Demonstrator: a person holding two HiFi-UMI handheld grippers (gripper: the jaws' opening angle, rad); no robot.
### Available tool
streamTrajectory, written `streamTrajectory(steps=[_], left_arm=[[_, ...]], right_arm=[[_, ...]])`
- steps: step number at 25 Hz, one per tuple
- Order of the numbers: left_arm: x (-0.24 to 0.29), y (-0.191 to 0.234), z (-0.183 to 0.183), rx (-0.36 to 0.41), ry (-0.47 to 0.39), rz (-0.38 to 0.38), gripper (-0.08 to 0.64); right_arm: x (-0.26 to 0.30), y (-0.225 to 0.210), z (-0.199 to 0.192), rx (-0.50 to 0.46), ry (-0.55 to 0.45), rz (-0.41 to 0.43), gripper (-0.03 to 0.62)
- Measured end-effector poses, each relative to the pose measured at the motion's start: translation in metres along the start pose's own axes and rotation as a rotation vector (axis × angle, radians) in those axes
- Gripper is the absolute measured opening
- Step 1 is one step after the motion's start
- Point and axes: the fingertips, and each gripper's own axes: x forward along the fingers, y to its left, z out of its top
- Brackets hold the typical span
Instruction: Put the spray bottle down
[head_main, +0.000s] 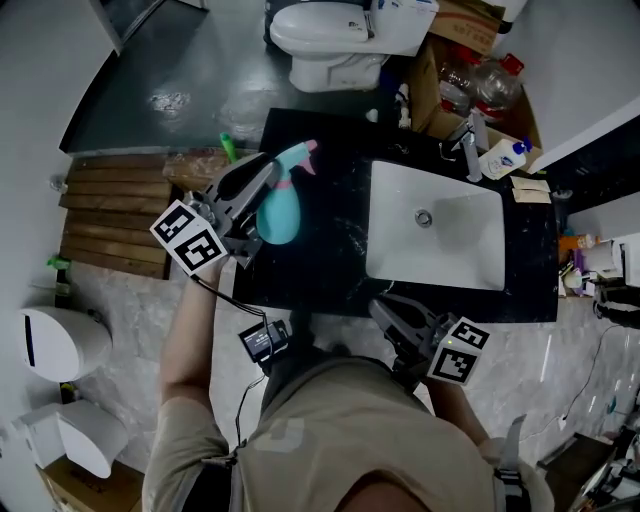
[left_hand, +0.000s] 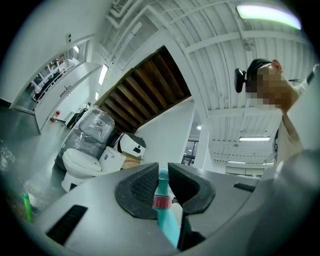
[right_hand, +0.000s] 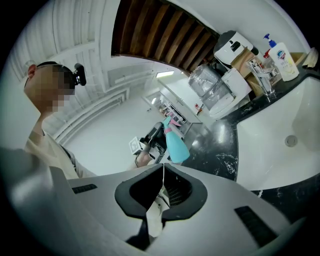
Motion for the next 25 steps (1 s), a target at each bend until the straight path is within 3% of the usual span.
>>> streamTrajectory(steps=[10, 25], left_arm=[[0.010, 0.041, -0.007, -0.053, -0.028, -0.046, 0.061], [0.053, 0.072, -0.027, 0.017, 0.030, -0.129, 0.061]], right_arm=[[0.029, -0.005, -0.002, 0.004, 0.037, -0.053, 0.021], [0.052, -0.022, 0.003, -0.013, 0.029, -0.127, 0.021]])
